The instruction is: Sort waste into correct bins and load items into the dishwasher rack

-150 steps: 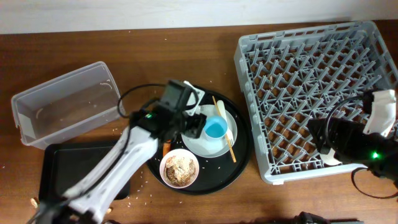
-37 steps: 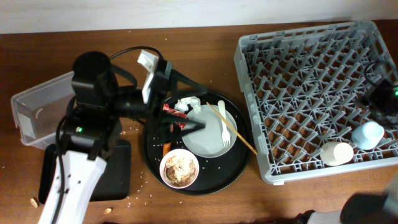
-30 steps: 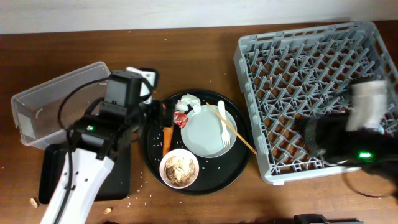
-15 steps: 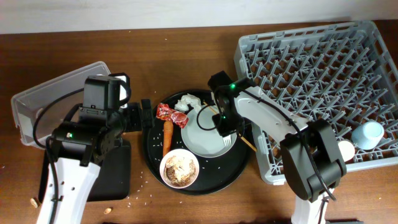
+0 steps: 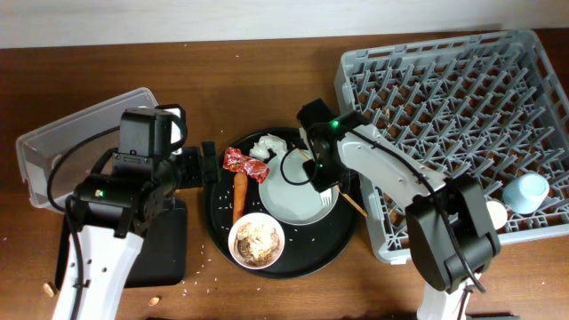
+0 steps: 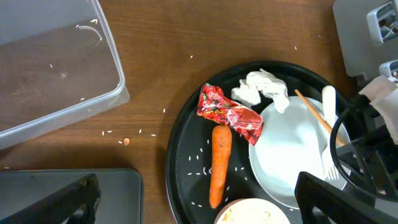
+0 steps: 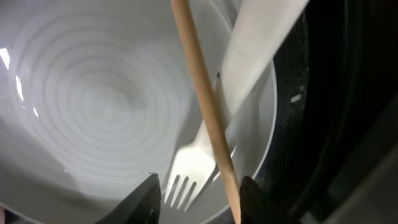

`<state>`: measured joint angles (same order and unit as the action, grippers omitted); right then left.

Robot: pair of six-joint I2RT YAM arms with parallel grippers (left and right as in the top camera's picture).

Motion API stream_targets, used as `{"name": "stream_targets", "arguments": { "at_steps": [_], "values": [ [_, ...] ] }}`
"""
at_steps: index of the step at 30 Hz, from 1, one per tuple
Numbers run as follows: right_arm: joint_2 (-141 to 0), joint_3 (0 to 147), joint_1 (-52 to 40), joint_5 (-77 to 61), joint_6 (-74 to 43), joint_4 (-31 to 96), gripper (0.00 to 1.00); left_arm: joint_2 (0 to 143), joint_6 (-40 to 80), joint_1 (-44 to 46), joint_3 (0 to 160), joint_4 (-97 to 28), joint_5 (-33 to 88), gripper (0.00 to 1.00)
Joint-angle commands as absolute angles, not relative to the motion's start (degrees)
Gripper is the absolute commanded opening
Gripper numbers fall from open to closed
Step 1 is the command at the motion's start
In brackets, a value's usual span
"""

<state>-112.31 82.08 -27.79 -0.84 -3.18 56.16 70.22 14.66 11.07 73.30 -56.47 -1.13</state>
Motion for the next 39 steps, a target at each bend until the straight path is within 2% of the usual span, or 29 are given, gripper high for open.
{"name": "stream_targets", "arguments": {
  "at_steps": [1,2,3,4,5,9,12,14,18,20,21,22,23,25,29,30,32,34,39],
  "values": [
    [-111.04,78.54,-27.42,3.55,-1.91,52.12,0.41,69.52,15.4,10.7,73.34,-56.51,-1.91,0.99],
    [-111.04,78.08,-26.52,3.4,-1.93,51.79,0.41,69.52,15.4,10.7,73.34,-56.51,-1.91,0.99],
    [-111.04,78.06,-26.28,2.59,-1.91,52.03,0.29,69.52,15.4,10.7,73.34,-56.51,-1.91,0.99],
    [-111.04,78.06,-26.24,0.43,-1.91,52.36,0.12,69.52,15.4,10.7,73.34,-56.51,-1.91,0.99],
    [-110.89,78.11,-26.24,-0.03,-1.93,52.77,0.04,69.52,15.4,10.7,73.34,-56.51,-1.91,0.99],
    [-108.29,80.75,-26.22,-1.08,-2.15,55.83,0.04,69.52,15.4,10.7,73.34,-56.51,-1.91,0.99],
    [-102.48,88.53,-25.78,-0.82,-4.93,61.39,0.04,69.52,15.4,10.7,73.34,-56.51,-1.91,0.99],
    [-98.67,95.74,-21.08,-1.02,-6.5,64.99,0.04,69.52,15.4,10.7,73.34,-56.51,-1.91,0.99],
    [-101.32,95.68,-10.7,-0.45,-8.36,65.39,0.04,69.52,15.4,10.7,73.34,-56.51,-1.91,0.99],
    [-104.73,95.37,-9.43,-2.74,-3.81,66.41,0.04,69.52,15.4,10.7,73.34,-56.51,-1.91,0.99],
    [-106.02,94.52,-9.8,-0.97,-3.4,66.52,0.04,69.52,15.4,10.7,73.34,-56.51,-1.91,0.99],
    [-106.63,94.06,-9.91,-0.67,-3.4,66.22,0.34,69.52,15.4,10.7,73.34,-56.51,-1.91,0.99],
    [-106.15,94.45,-10.26,-1.61,-3.4,66.04,0.43,69.52,15.4,10.7,73.34,-56.51,-1.91,0.99],
    [-101.45,96.44,-13.78,-5.8,-5.56,66.89,0.52,69.52,15.4,10.7,73.34,-56.51,-1.91,0.99],
    [-100.79,94.04,-25.19,-4.62,-25.74,68.97,0.51,69.52,15.4,10.7,73.34,-56.51,-1.91,0.99],
    [-102.76,89.95,-29.78,0.23,-34.33,65.76,0.52,69.52,15.4,10.7,73.34,-56.51,-1.91,0.99],
    [-106.28,82.72,-32.23,2.22,-42.83,59.61,0.52,69.52,15.4,10.7,73.34,-56.53,-1.91,0.99],
    [-109.23,79.26,-32.1,2.24,-46.54,56.21,0.52,69.52,15.4,10.7,73.34,-56.51,-1.91,0.99],
    [-113.89,78.94,-32.08,4.82,-47.48,53.69,0.52,69.52,15.4,10.7,73.34,-56.51,-1.91,0.99]
  ]
}}
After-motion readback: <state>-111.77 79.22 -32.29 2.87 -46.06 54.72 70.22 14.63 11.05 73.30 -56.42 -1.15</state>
